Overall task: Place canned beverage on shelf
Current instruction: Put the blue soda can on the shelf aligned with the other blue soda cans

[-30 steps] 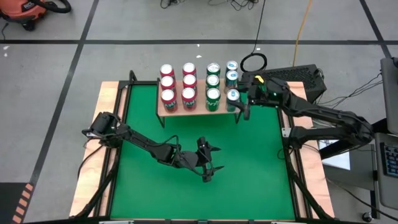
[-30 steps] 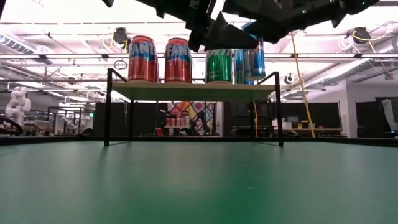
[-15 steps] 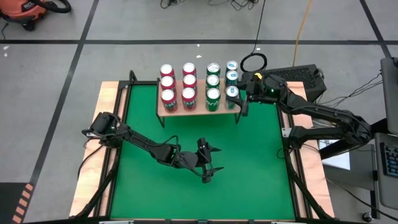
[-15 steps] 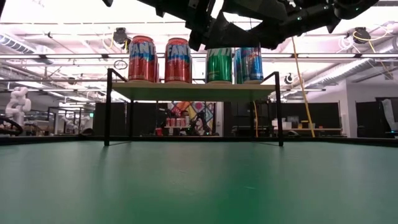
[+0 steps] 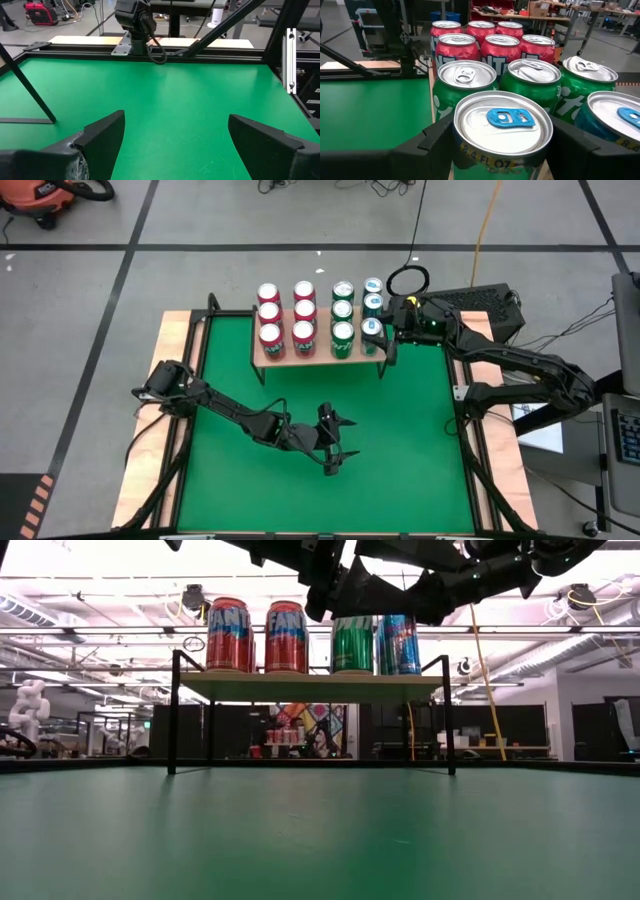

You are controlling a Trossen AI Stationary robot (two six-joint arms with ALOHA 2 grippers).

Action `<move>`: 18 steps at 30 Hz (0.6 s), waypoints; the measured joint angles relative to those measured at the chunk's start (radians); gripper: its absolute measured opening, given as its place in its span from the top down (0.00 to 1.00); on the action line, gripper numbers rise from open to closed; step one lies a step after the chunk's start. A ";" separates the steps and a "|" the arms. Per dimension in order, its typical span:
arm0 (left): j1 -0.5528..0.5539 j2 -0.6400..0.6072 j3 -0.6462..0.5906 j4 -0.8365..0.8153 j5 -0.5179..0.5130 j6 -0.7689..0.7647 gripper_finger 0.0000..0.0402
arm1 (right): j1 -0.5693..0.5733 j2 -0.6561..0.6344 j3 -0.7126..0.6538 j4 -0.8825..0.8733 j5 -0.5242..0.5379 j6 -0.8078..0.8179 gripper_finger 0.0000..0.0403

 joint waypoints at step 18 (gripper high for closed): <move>0.000 0.000 0.000 -0.004 0.015 0.000 0.12 | 0.000 -0.023 -0.002 -0.019 0.034 0.005 0.34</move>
